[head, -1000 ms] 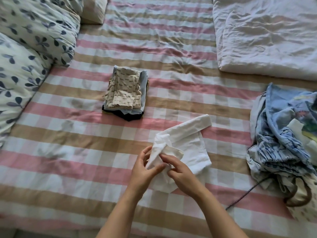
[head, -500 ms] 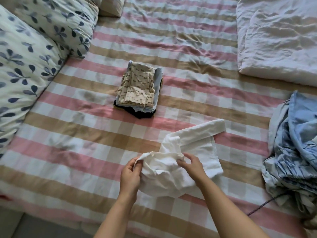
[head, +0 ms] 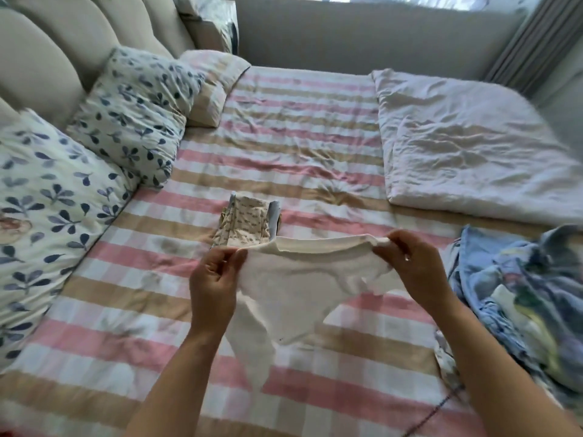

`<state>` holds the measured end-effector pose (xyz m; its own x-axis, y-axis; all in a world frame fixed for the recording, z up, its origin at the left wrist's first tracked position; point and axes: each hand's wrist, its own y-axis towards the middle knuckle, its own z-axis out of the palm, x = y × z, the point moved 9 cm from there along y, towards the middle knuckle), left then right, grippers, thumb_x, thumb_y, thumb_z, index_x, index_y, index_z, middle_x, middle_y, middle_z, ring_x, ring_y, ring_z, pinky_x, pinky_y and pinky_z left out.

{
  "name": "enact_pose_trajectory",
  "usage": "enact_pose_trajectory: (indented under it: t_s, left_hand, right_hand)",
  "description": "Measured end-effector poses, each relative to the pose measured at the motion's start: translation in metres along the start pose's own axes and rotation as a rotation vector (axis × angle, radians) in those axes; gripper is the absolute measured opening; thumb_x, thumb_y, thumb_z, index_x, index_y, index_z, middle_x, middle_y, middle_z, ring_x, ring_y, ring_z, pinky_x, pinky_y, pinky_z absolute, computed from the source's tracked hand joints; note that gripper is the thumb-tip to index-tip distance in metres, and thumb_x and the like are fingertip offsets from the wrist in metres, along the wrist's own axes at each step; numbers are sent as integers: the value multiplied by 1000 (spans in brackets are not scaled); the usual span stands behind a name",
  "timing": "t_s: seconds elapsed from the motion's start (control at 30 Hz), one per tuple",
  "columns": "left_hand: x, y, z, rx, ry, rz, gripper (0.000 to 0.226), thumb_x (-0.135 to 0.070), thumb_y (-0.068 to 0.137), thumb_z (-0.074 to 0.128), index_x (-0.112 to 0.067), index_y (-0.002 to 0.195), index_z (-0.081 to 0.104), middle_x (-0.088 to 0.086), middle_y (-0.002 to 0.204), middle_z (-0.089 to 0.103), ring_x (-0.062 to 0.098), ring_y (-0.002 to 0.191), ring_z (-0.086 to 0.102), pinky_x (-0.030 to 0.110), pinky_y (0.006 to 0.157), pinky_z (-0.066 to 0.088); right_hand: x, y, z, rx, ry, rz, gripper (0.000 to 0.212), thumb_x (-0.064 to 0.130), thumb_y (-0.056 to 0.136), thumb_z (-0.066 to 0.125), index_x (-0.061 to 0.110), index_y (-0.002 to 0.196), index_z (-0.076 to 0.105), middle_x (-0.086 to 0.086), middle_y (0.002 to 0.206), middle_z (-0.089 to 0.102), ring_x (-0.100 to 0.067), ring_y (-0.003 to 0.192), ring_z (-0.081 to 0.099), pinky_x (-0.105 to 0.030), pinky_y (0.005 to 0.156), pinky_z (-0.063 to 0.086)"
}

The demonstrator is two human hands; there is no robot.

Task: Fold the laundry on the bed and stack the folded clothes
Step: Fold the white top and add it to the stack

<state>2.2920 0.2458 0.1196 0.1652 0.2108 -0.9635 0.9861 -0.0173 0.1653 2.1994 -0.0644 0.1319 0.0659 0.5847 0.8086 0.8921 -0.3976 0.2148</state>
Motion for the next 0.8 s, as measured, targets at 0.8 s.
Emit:
enact_pose_trajectory:
  t_s: [0.8]
  left_hand:
    - [-82, -37, -41, 529, 206, 42, 16, -16, 79, 69, -22, 64, 65, -4, 62, 64, 0, 56, 55, 10, 54, 43]
  right_hand:
    - [58, -115, -57, 150, 140, 214, 23, 24, 80, 63, 10, 64, 57, 3, 51, 48, -3, 47, 41, -13, 45, 32]
